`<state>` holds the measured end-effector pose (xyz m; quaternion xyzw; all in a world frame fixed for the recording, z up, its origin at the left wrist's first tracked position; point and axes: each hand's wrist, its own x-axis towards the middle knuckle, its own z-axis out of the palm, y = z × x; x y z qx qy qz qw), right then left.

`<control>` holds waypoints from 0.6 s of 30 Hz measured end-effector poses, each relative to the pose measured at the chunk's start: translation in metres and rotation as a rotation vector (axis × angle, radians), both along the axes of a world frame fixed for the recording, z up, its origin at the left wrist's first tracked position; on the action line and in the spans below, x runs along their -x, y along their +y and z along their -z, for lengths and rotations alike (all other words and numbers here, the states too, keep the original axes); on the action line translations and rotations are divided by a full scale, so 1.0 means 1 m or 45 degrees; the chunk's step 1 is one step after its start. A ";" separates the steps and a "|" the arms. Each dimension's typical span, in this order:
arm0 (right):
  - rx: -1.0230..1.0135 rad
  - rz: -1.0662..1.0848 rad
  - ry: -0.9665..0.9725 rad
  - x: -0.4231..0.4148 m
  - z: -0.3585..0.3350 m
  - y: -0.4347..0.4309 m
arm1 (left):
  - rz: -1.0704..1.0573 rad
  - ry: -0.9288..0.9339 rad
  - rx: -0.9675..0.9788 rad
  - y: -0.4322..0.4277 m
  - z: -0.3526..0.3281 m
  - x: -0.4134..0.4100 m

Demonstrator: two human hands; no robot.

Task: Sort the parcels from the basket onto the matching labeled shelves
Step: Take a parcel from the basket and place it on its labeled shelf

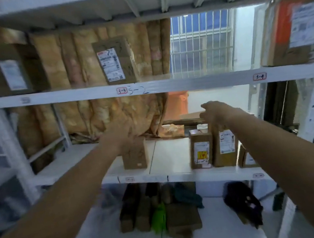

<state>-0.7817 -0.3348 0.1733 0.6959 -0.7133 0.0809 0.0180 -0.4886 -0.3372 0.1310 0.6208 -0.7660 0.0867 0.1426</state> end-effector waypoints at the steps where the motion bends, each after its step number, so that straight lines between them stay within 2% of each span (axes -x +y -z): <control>1: 0.027 -0.056 -0.058 -0.030 -0.011 0.016 | -0.039 -0.024 0.039 0.023 -0.015 -0.029; 4: 0.145 -0.284 -0.139 -0.123 -0.047 0.053 | -0.230 -0.095 0.095 0.085 -0.066 -0.109; 6: 0.140 -0.387 -0.150 -0.185 -0.068 0.078 | -0.348 -0.217 0.119 0.127 -0.092 -0.154; 8: 0.165 -0.491 -0.155 -0.242 -0.087 0.103 | -0.417 -0.242 0.140 0.166 -0.109 -0.196; 13: 0.206 -0.691 -0.090 -0.347 -0.100 0.154 | -0.585 -0.196 0.038 0.242 -0.113 -0.282; 18: 0.104 -0.855 -0.133 -0.436 -0.081 0.180 | -0.766 -0.122 -0.061 0.293 -0.097 -0.365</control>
